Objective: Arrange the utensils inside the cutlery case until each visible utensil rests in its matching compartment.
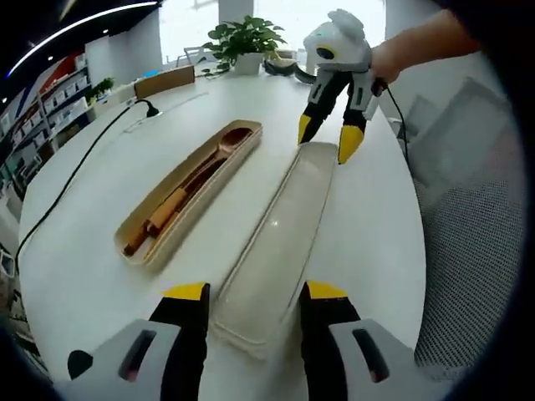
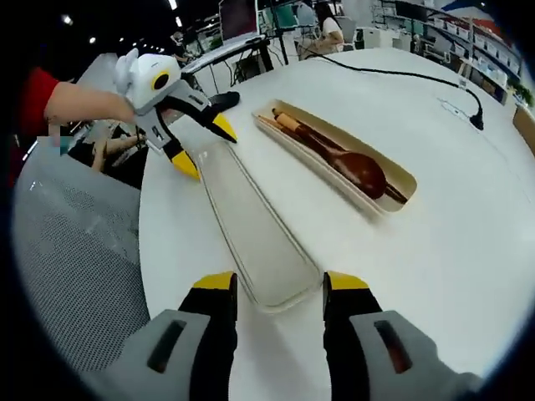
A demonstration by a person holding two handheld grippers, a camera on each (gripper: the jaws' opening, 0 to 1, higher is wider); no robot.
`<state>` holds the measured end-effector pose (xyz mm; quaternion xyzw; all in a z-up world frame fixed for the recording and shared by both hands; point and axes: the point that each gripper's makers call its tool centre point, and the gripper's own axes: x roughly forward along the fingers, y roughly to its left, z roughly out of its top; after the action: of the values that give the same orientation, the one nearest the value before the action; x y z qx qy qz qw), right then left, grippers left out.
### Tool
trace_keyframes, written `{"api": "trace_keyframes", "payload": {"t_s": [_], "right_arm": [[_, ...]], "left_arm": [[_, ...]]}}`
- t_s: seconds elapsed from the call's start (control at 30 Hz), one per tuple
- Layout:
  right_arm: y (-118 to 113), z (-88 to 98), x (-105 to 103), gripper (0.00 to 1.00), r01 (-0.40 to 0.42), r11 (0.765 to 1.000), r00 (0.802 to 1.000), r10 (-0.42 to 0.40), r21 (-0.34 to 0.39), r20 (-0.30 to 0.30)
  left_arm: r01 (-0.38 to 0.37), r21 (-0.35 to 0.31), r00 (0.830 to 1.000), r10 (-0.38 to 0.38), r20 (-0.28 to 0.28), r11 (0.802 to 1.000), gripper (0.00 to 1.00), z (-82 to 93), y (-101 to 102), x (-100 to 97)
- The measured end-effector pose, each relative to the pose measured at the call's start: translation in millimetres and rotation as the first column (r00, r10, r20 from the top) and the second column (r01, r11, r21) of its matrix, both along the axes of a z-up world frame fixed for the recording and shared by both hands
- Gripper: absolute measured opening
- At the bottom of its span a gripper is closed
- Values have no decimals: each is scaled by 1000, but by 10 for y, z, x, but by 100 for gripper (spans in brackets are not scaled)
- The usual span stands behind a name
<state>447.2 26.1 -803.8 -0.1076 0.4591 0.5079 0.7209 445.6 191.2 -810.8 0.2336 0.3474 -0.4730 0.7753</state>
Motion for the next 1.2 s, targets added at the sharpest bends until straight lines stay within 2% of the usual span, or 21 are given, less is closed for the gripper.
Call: {"api": "trace_keyframes", "payload": {"t_s": [0.07, 0.2, 0.27, 0.33, 0.37, 0.47, 0.57, 0.6, 0.7, 0.77, 0.8, 0.83, 0.87, 0.9, 0.97, 1.0, 1.03, 1.1, 1.2], "right_arm": [[23, 43, -63, 39, 18, 999, 998, -16, 31, -57], [-8, 35, -110, 38, 0, 1000, 999, 0, 12, -35], [-24, -9, -174, 39, -98, 994, 993, 101, -57, 53], [61, -10, -258, 48, -137, 989, 986, 140, -51, 84], [73, -2, -290, 48, -139, 989, 986, 143, -52, 85], [-11, -86, -188, 37, -159, 973, 963, 190, -168, 192], [40, -67, -225, 36, -102, 990, 988, 112, -94, 108], [55, -60, -247, 36, -68, 996, 996, 70, -52, 46], [73, 9, -297, 36, 6, 1000, 996, -3, 30, -94], [59, 30, -263, 36, 37, 998, 995, -32, 56, -100], [42, 30, -252, 30, 32, 998, 996, -28, 56, -83], [63, 64, -241, 23, 57, 995, 994, -49, 78, -96], [86, 99, -256, 22, 66, 993, 993, -56, 97, -108], [97, 104, -247, 25, 55, 995, 996, -48, 86, -79], [166, 111, -293, 30, -27, 996, 1000, 28, 86, -8], [144, 54, -313, 29, -72, 997, 997, 71, 23, 38], [131, 23, -329, 25, -95, 995, 994, 95, -10, 49], [149, -24, -290, 17, -129, 991, 984, 133, -41, 117], [138, -65, -252, 15, -135, 990, 981, 141, -51, 137]], "left_arm": [[14, 8, 1000, -14, -7, 1000, 41, 2, -10, -26], [46, 18, 999, -46, -14, 999, 41, -10, -11, -22], [57, 24, 998, -56, -23, 998, 41, -18, -8, -21], [75, 25, 997, -74, -34, 997, 41, -23, 9, -24], [88, 29, 996, -87, -35, 996, 41, -29, 4, -18], [113, 39, 993, -111, -43, 993, 41, -36, 12, -20], [128, 43, 991, -126, -41, 991, 41, -43, 16, -20], [129, 42, 991, -127, -40, 991, 40, -44, 17, -26], [127, 44, 991, -126, -42, 991, 37, -37, 0, -51], [125, 50, 991, -123, -45, 991, 33, -39, 3, -54], [125, 54, 991, -123, -46, 991, 26, -38, 11, -57], [125, 59, 991, -123, -44, 990, 19, -39, 19, -44], [128, 62, 991, -126, -44, 990, 15, -32, 29, -37], [132, 61, 990, -129, -49, 989, 15, -26, 29, -41], [142, 65, 989, -139, -47, 988, 15, -23, 24, -46], [151, 69, 988, -149, -41, 986, 15, -16, 25, -56], [147, 69, 989, -144, -43, 987, 15, -24, 24, -53], [156, 68, 987, -154, -39, 985, 15, -19, 32, -63], [170, 79, 985, -167, -44, 982, 14, -17, 44, -63]]}}
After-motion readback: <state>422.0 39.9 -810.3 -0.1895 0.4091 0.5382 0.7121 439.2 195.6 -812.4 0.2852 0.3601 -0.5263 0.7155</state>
